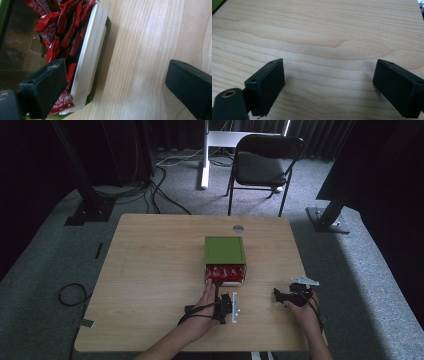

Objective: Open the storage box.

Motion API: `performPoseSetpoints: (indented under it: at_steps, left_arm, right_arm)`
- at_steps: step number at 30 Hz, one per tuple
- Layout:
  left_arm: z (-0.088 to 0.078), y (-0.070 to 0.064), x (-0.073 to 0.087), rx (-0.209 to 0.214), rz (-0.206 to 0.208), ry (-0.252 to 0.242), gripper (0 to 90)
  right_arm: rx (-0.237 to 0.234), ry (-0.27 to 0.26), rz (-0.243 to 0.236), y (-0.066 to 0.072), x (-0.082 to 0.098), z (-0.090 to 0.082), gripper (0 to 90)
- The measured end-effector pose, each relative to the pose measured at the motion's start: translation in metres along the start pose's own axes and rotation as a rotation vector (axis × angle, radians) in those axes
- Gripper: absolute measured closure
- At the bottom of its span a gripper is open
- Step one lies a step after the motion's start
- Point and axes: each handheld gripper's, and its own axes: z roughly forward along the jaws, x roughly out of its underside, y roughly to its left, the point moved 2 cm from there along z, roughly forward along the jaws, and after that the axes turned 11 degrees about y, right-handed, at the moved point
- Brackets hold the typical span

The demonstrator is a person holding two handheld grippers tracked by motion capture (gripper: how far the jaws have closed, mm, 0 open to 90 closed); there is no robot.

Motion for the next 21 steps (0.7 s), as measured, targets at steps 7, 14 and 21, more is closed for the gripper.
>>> performPoseSetpoints:
  at_steps: [7, 14, 21]
  left_arm:
    - [0.005, -0.003, 0.001, 0.013, 0.033, 0.025, 6.3]
    - [0.013, -0.005, 0.001, 0.023, 0.039, 0.053, 7.6]
    - [0.006, 0.002, -0.003, -0.021, 0.030, 0.033, 7.5]
  right_arm:
    - [0.000, 0.000, 0.000, 0.000, 0.000, 0.000, 9.9]
    - [0.000, 0.000, 0.000, 0.000, 0.000, 0.000, 9.9]
    - [0.000, 0.000, 0.000, 0.000, 0.000, 0.000, 9.9]
